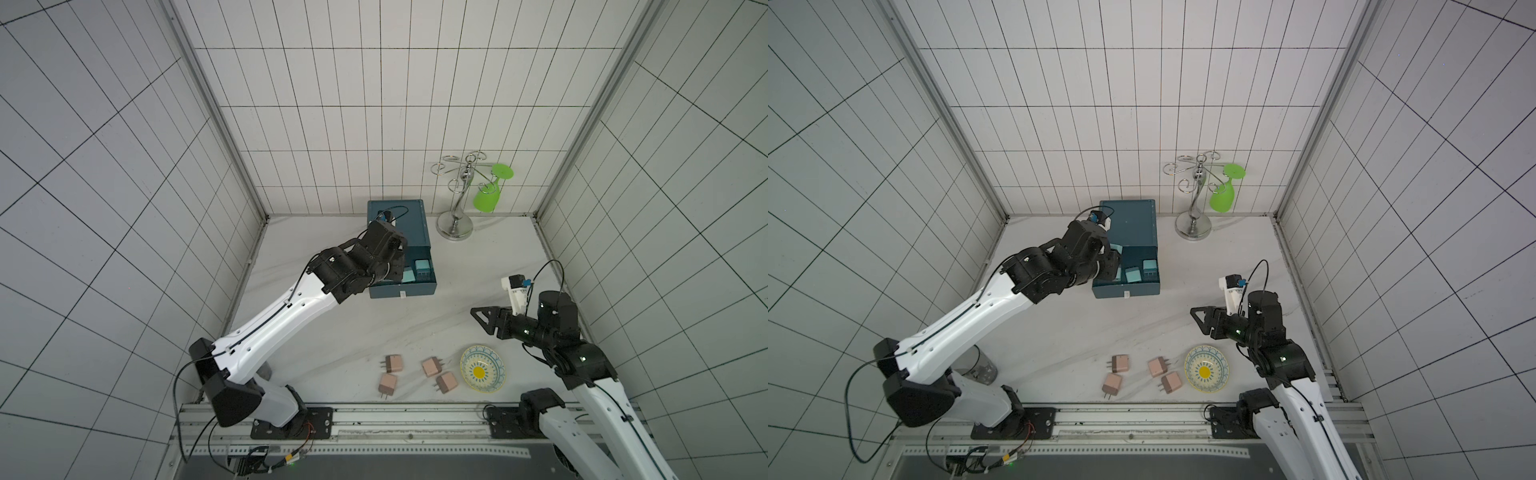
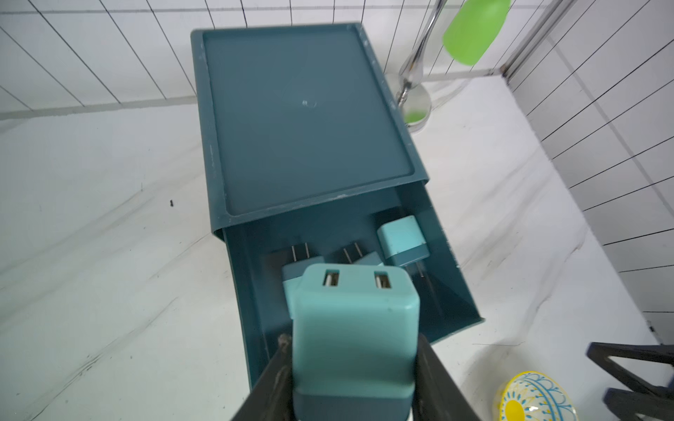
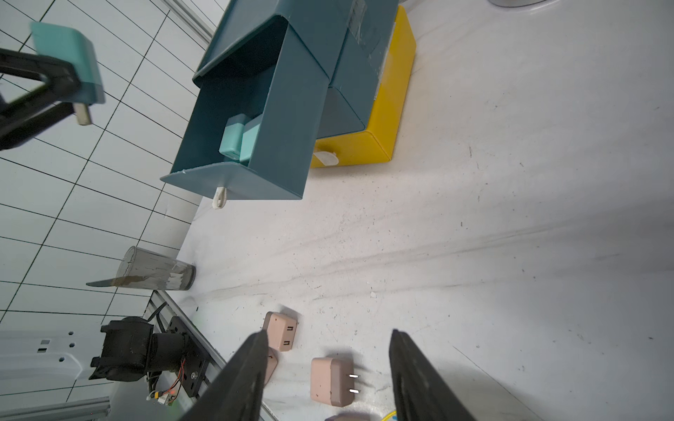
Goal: Place the plugs into the drawer by color
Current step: Place the plug in the drawer.
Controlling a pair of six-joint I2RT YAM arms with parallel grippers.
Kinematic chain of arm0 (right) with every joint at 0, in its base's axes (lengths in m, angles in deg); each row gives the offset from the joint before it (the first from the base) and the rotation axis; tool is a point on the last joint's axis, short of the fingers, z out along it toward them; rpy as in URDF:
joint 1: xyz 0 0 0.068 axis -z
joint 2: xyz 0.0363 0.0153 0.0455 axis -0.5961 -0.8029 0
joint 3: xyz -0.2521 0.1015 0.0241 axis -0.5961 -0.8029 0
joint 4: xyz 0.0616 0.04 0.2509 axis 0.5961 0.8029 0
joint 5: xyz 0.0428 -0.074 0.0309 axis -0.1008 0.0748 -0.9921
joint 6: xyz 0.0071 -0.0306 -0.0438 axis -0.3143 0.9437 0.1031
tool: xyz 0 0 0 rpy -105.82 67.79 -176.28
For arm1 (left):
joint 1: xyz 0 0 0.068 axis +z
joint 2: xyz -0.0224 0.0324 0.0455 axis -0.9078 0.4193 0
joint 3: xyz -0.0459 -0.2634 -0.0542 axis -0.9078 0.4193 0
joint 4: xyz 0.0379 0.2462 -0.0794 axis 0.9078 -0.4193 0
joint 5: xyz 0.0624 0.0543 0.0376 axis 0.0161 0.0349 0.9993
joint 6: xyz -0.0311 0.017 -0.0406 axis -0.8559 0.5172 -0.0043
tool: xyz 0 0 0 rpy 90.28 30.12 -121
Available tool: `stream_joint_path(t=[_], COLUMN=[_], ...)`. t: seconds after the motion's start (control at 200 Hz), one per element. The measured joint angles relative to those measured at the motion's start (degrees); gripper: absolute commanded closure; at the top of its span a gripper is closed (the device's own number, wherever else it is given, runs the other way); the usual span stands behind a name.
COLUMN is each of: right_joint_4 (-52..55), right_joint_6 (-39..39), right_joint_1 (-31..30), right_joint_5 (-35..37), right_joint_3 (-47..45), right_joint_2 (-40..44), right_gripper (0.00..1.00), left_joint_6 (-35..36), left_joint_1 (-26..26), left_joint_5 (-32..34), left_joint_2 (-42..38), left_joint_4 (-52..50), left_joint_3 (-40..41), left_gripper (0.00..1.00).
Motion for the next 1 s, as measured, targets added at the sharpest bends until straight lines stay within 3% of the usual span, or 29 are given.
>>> stream_joint_path(t=[0.62,1.0], right_joint_4=[-0.8,-0.8], right_joint_6=[-0.4,-0.4], right_joint_1=[0.0,0.0], right_joint_5=[-0.2,-0.2], right_joint_3=[-0.3,-0.3], right_joint_2=[-1.0,-1.7], right_gripper=[0.43,0.43], left_joint_6=[0.3,0.2], left_joint_1=[6.0,5.8], left_joint_5=[-6.3,-1.3], left_joint_2=[18.1,21.9], left_joint_4=[-8.8,-8.5], left_joint_3=[-9.8,-13.6], left_gripper=[0.99,0.90])
